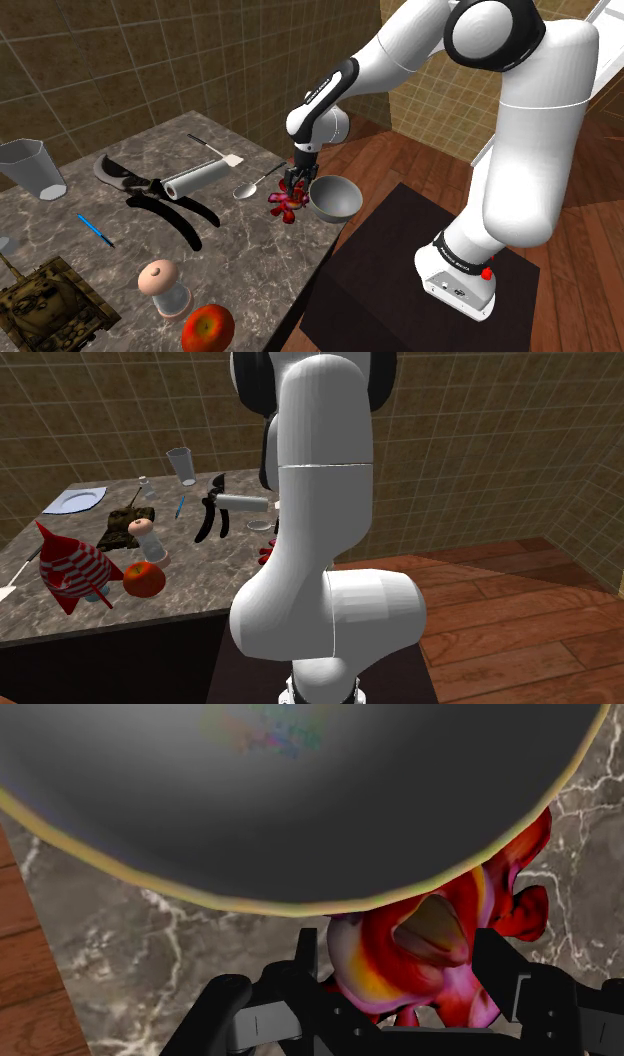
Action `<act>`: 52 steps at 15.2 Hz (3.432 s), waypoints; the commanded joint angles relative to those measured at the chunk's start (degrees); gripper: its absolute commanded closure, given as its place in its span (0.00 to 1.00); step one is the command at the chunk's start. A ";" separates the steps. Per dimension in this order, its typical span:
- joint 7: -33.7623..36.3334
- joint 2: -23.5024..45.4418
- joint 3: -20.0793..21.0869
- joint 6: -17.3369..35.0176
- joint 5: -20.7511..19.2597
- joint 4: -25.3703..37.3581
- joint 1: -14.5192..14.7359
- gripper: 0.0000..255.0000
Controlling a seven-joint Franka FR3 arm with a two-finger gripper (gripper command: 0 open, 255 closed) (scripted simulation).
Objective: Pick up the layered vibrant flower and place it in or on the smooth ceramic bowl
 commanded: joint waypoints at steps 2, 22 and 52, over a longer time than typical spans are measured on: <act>0.03 0.06 0.01 0.03 0.00 0.00 0.02 1.00; 5.50 -11.38 -1.88 -9.23 -4.46 -1.57 0.88 1.00; 3.71 -42.99 -7.55 -20.60 -12.58 -23.15 -4.27 1.00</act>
